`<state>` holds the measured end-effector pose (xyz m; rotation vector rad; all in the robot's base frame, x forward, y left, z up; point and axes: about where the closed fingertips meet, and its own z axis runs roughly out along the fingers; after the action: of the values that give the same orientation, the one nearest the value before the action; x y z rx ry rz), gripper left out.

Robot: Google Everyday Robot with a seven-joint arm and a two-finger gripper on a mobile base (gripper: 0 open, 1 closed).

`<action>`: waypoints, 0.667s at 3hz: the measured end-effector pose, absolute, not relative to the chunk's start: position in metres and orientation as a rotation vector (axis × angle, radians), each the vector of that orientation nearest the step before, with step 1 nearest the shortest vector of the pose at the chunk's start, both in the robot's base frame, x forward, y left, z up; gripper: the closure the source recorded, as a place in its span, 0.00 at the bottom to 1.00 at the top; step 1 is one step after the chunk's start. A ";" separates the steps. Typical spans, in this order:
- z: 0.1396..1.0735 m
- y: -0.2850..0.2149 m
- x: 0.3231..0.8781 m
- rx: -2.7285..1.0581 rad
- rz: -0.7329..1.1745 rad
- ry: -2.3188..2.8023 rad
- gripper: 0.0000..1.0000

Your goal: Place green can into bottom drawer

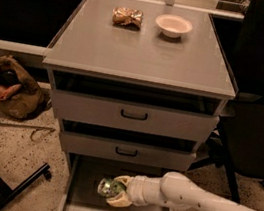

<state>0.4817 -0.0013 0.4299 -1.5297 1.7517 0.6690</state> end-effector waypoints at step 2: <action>0.286 0.049 0.491 -1.405 0.643 1.781 1.00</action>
Offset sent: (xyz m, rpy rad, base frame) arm 0.0281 0.0720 -0.2103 0.0383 -0.0402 -0.1555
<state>0.4907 0.0487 0.2858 -1.4054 1.7814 0.6426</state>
